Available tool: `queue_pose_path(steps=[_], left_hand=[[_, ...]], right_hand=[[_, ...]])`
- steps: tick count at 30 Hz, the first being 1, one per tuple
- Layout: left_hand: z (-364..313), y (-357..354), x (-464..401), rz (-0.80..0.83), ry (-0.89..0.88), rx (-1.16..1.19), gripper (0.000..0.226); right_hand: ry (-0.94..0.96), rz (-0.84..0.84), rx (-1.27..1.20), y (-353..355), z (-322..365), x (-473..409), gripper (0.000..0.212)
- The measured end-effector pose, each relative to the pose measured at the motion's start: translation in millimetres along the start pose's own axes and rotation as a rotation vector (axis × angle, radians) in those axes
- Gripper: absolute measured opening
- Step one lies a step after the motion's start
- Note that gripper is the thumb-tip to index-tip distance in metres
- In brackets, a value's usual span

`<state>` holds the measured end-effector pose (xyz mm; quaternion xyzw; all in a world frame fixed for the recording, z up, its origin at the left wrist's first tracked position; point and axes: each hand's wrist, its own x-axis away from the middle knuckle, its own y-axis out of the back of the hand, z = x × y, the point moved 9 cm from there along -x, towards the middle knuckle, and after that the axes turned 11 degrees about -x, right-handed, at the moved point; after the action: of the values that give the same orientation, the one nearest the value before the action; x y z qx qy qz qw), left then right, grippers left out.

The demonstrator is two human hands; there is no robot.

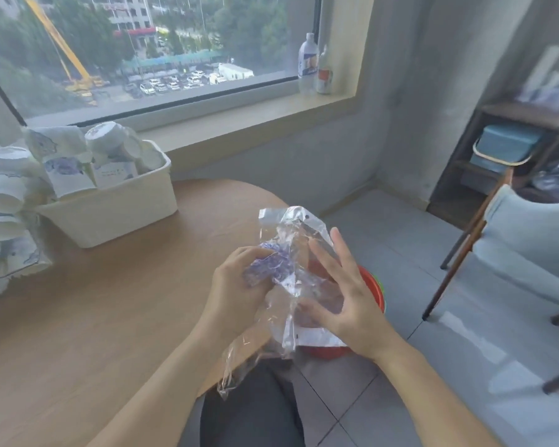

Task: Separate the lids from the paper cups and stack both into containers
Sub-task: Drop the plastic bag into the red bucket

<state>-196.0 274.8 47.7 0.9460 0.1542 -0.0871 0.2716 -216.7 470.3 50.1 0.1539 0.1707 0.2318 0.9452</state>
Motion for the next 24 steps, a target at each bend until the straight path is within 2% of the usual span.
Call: queue_pose_path(steps=[4, 10, 15, 18, 21, 24], left_hand=[[-12.5, -55.8, -13.8, 0.049, -0.009, 0.008, 0.056], [-29.5, -138.5, -25.7, 0.145, -0.036, 0.009, 0.057], [-11.3, -217.3, -26.4, 0.351, -0.014, 0.075, 0.057], [15.4, -253.4, -29.6, 0.479, 0.016, 0.097, 0.078], [42.6, -275.8, -39.1, 0.568, -0.005, 0.111, 0.102], [76.7, -295.0, -51.5, 0.610, 0.009, 0.049, 0.111]], right_hand=[[-0.136, 0.043, -0.083, 20.7, -33.6, 13.1, 0.097], [-0.144, -0.124, -0.095, 51.8, -78.7, 25.4, 0.111], [-0.127, -0.305, -0.019, 82.4, -140.1, 31.4, 0.095], [-0.152, -0.347, 0.018, 90.4, -182.8, 30.5, 0.080], [-0.202, -0.359, 0.079, 92.4, -221.4, 21.2, 0.079], [-0.231, -0.354, 0.098, 91.9, -258.5, 5.0, 0.074]])
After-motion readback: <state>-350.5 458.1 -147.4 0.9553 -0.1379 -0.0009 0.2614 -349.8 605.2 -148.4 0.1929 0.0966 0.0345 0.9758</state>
